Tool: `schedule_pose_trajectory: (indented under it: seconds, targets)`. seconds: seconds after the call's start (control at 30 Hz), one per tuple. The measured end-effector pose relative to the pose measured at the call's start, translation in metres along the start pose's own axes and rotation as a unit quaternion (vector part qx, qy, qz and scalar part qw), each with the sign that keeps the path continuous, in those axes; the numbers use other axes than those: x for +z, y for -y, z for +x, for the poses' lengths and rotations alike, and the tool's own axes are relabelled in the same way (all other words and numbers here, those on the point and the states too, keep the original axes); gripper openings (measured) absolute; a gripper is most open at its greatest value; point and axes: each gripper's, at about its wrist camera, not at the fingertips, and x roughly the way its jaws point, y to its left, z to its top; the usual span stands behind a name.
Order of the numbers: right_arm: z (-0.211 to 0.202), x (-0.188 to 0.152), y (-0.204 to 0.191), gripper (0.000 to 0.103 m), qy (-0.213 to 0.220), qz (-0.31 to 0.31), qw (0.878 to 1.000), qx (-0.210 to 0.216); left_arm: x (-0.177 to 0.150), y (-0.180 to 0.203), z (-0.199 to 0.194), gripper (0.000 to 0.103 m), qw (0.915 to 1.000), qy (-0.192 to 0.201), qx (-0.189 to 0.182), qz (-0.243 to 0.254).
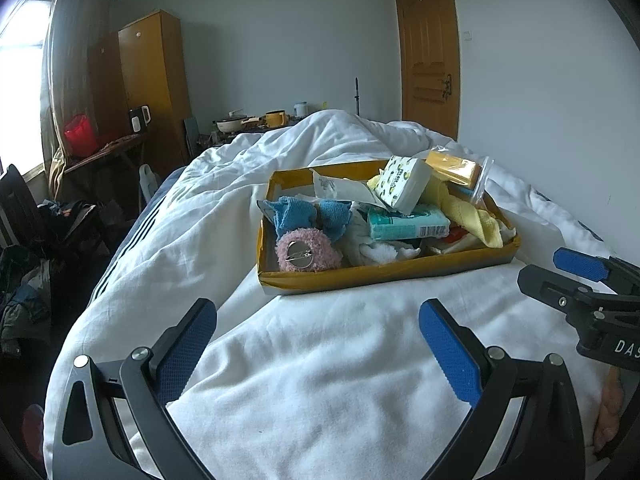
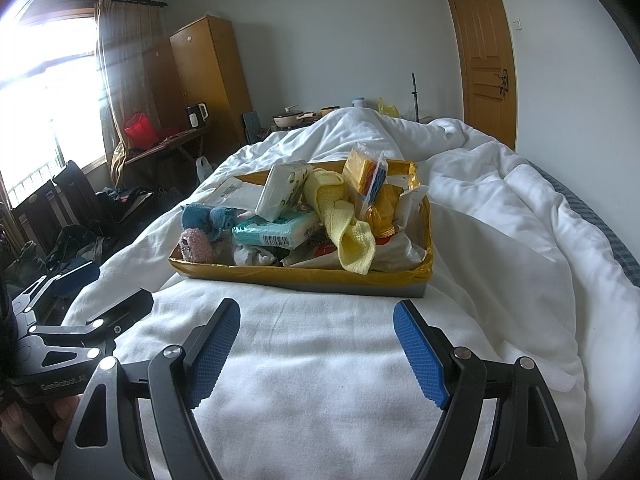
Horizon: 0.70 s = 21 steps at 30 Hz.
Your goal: Organize soft objects
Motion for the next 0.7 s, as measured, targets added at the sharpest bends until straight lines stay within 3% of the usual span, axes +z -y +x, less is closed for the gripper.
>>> schedule_pose_trajectory:
  seconds: [0.7]
  targets:
    - [-0.0005,-0.0006,0.0011,0.083,0.0,0.0,1.0,0.0,-0.0002,-0.0007,0.0008,0.101,1.0,0.0,-0.007,-0.003]
